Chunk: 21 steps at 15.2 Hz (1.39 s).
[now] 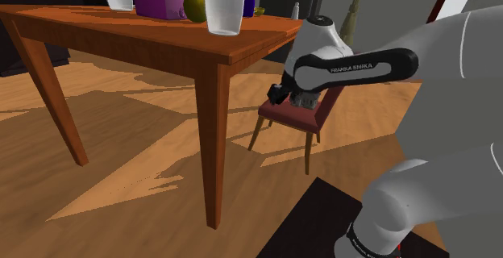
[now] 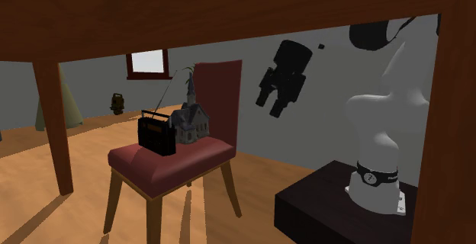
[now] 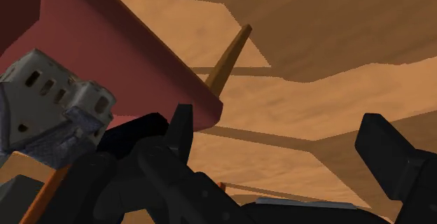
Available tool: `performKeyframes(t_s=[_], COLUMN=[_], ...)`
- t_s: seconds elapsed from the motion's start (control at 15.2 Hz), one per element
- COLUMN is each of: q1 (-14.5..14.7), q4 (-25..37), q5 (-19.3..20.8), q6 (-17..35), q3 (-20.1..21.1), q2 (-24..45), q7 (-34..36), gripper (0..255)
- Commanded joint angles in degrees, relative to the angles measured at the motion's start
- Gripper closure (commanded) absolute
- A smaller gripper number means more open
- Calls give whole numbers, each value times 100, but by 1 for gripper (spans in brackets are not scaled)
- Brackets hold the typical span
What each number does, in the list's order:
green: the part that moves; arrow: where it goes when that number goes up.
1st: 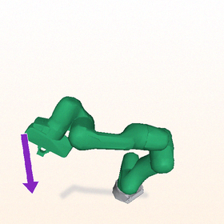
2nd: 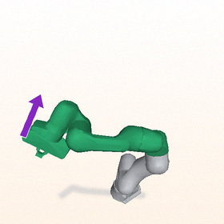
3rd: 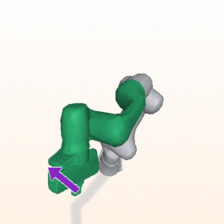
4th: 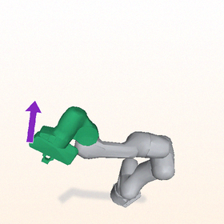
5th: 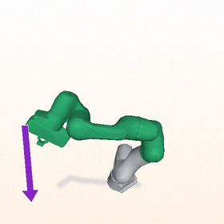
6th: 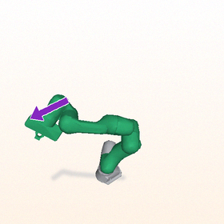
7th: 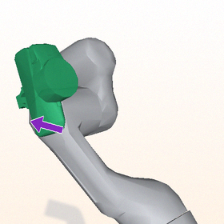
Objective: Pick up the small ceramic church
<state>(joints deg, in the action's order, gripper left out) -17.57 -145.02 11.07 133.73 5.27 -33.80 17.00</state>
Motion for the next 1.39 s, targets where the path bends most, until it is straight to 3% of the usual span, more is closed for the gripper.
performKeyframes(t_s=[0.0, 0.4, 0.73, 1.06, 1.32], q1=[-332, -1520, -2734, -3818, -4351], q4=[11, 192, 572, 1145, 1644], q5=[322, 1537, 2994, 4785, 6118], q6=[504, 1662, 2286, 2451, 2261], q3=[86, 557, 1125, 1640, 1840], q2=[270, 990, 1562, 2095, 2491], q7=[346, 1742, 3365, 5327, 6812], gripper=[0, 0, 0, 0, 0])
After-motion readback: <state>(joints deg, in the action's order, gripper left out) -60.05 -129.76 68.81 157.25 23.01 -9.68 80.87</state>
